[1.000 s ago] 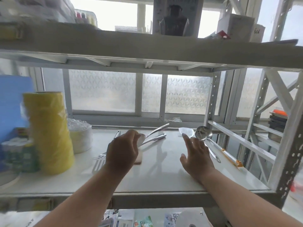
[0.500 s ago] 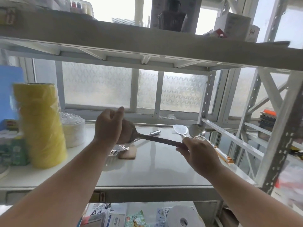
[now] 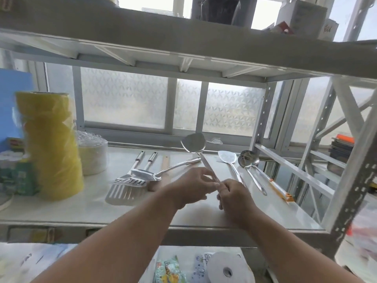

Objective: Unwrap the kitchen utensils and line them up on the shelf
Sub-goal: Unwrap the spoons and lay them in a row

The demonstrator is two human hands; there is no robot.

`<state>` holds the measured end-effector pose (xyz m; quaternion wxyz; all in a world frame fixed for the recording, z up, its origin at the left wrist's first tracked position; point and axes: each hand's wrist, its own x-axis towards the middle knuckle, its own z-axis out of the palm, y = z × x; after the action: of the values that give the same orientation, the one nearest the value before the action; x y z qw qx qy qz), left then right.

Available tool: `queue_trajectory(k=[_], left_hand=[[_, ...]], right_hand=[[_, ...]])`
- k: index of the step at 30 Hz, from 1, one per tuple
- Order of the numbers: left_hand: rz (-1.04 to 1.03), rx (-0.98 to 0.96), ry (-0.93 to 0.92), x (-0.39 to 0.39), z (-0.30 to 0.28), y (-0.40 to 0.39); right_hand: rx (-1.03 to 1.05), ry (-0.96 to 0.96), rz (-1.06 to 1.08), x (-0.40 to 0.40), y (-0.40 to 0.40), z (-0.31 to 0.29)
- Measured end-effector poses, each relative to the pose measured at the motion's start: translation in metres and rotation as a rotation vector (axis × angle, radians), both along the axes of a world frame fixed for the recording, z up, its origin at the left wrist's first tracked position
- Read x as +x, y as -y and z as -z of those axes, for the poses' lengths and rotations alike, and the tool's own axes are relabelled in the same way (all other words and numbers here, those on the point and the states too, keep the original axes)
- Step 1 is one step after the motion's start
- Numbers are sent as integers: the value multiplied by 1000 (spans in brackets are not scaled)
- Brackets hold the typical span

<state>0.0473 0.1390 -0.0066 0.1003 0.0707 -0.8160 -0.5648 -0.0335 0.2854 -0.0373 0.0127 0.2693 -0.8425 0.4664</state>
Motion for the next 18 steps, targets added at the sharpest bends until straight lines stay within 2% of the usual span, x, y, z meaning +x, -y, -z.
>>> queue_trajectory(k=[3, 7, 9, 13, 18], left_hand=[[-26, -45, -16, -12, 15, -11], [17, 179, 23, -32, 27, -4], [17, 160, 29, -43, 33, 4], [-25, -134, 21, -56, 38, 10], [-74, -709, 46, -58, 29, 17]], right_hand=[[92, -58, 117, -4, 2, 0], [165, -153, 133, -11, 1, -3], [191, -176, 131, -14, 3, -4], [247, -161, 127, -17, 13, -6], [278, -111, 162, -22, 24, 0]])
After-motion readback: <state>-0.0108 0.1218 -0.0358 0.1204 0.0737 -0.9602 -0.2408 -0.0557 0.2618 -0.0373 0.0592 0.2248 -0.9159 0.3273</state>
